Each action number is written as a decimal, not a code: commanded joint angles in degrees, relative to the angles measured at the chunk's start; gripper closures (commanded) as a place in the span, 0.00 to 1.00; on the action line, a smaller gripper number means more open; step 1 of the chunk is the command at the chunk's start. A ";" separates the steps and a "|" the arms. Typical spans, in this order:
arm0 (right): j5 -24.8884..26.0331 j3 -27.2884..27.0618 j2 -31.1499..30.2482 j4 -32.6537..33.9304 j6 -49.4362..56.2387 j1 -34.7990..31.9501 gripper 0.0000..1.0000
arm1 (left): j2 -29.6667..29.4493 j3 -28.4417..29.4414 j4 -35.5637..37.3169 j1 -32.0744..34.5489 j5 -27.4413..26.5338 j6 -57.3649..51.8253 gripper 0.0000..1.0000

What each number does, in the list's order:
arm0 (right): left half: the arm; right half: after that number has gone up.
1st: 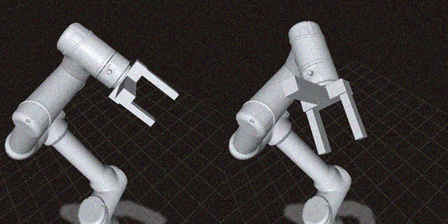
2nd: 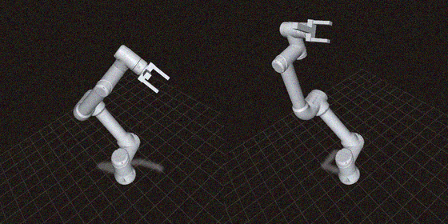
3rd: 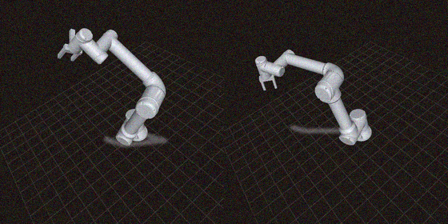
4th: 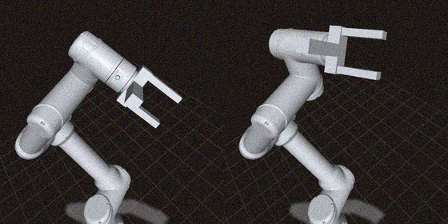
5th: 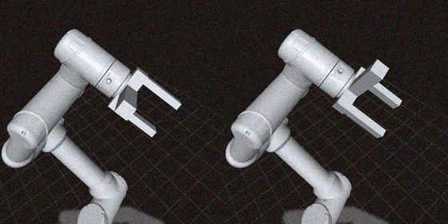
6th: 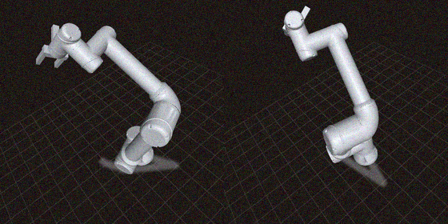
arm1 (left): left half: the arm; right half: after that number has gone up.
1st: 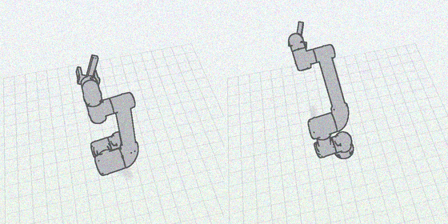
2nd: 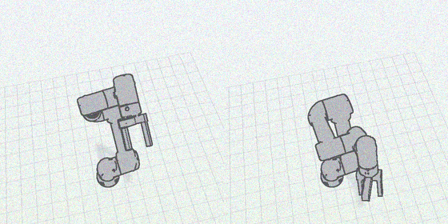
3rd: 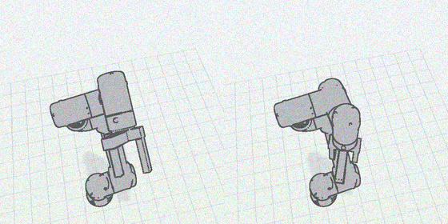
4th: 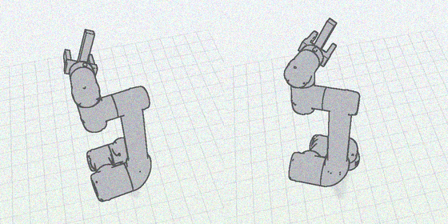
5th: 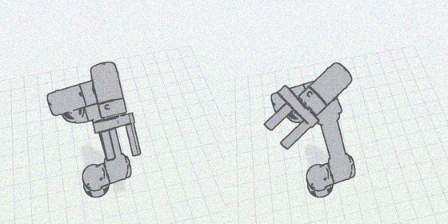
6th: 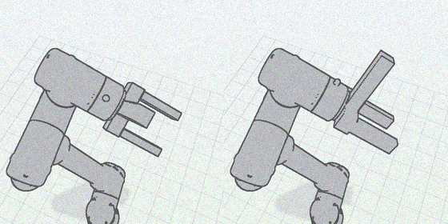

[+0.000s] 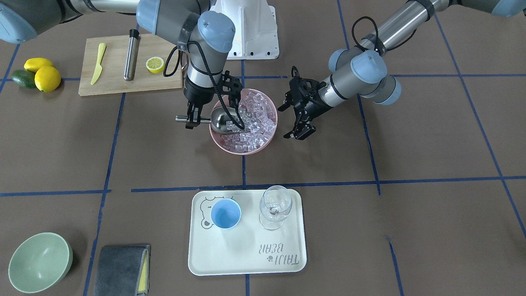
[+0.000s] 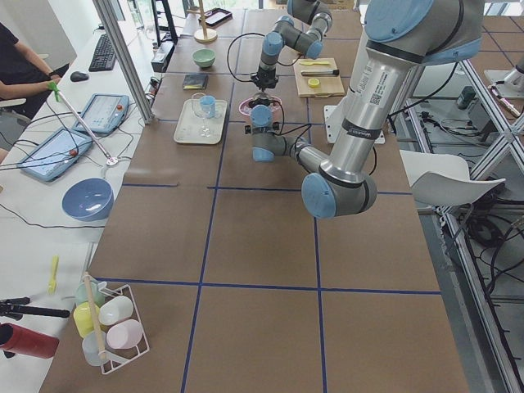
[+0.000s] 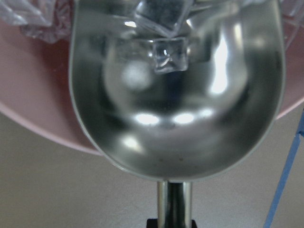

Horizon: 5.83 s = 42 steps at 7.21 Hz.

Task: Put ice in cup with scoop

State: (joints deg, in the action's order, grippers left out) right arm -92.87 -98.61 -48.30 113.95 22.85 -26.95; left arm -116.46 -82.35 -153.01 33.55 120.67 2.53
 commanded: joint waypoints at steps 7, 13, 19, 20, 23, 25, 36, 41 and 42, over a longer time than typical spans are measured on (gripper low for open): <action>-11.70 -1.41 -4.52 -14.53 -0.18 -4.77 1.00 | -0.09 -0.36 -0.01 0.82 0.09 -0.07 0.00; -25.22 -5.54 -9.45 -22.89 -0.44 -12.93 1.00 | 1.40 -1.40 0.86 4.14 5.66 -0.07 0.00; -33.78 -10.89 -7.61 -11.25 -12.92 -26.82 1.00 | 5.71 -9.67 28.50 18.46 7.03 -0.16 0.00; -33.61 -10.81 -7.60 -8.68 -12.83 -28.67 1.00 | 6.41 -10.46 28.99 21.70 7.21 -0.07 0.00; -29.59 -10.55 -6.64 4.30 -13.01 -30.80 1.00 | 11.14 -10.90 30.75 33.66 7.56 0.19 0.00; -24.57 -9.50 -3.83 12.58 -13.01 -28.52 1.00 | 13.52 -10.99 33.36 38.59 7.65 0.19 0.00; -24.38 6.75 7.51 15.24 -16.61 -20.61 1.00 | 17.49 -14.84 42.21 45.11 7.91 -0.25 0.00; -22.80 20.71 15.94 16.66 -15.91 -20.33 1.00 | 14.94 -17.41 50.70 47.31 10.54 -0.34 0.00; -21.75 23.70 18.22 17.96 -15.56 -20.16 1.00 | 14.68 -17.15 50.70 47.31 10.63 -0.34 0.00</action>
State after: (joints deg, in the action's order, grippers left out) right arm -115.63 -78.42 -32.59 130.89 6.90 -47.24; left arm -101.54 -99.73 -102.39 80.80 130.74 2.20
